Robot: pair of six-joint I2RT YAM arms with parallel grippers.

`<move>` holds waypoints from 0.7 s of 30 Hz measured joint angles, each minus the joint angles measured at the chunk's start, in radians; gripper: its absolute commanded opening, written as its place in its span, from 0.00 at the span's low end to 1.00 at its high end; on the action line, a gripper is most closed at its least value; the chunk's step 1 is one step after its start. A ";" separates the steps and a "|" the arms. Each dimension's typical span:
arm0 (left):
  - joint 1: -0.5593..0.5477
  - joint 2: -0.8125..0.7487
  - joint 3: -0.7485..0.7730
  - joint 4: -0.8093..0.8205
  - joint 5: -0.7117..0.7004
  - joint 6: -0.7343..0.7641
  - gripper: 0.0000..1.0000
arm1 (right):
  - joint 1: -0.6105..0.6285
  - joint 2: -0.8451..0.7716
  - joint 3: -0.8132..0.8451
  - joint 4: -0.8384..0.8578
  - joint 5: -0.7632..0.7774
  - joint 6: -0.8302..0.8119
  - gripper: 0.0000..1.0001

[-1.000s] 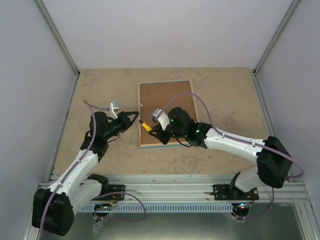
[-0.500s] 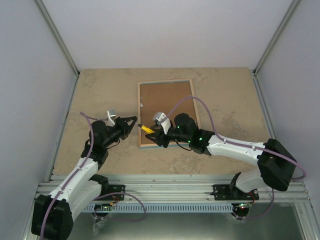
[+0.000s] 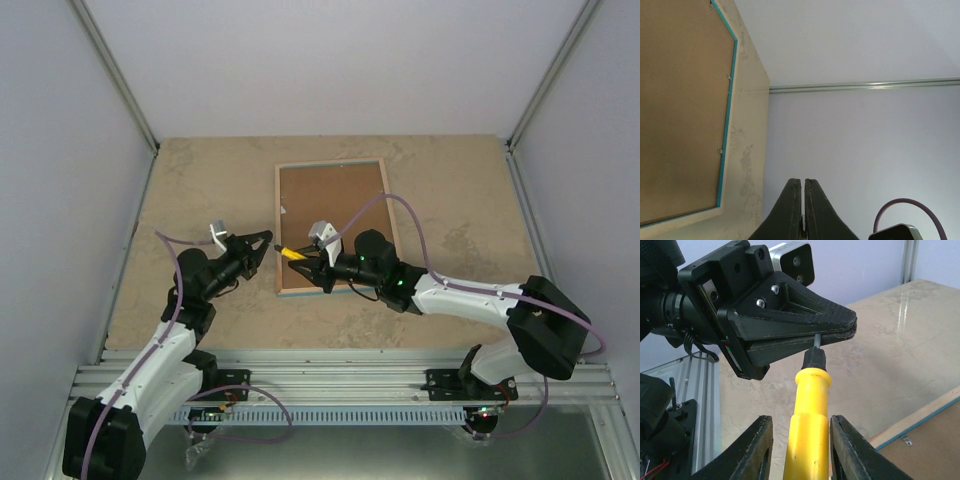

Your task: Take the photo out of the frame

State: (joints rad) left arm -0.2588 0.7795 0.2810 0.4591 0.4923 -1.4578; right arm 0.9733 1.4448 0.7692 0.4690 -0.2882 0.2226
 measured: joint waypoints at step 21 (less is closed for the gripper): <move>0.000 -0.003 -0.024 0.020 0.003 -0.020 0.21 | -0.003 0.019 0.000 0.023 0.006 0.013 0.01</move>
State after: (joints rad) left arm -0.2588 0.7769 0.2565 0.4789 0.4953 -1.4776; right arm 0.9707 1.4635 0.7692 0.4915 -0.2821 0.2356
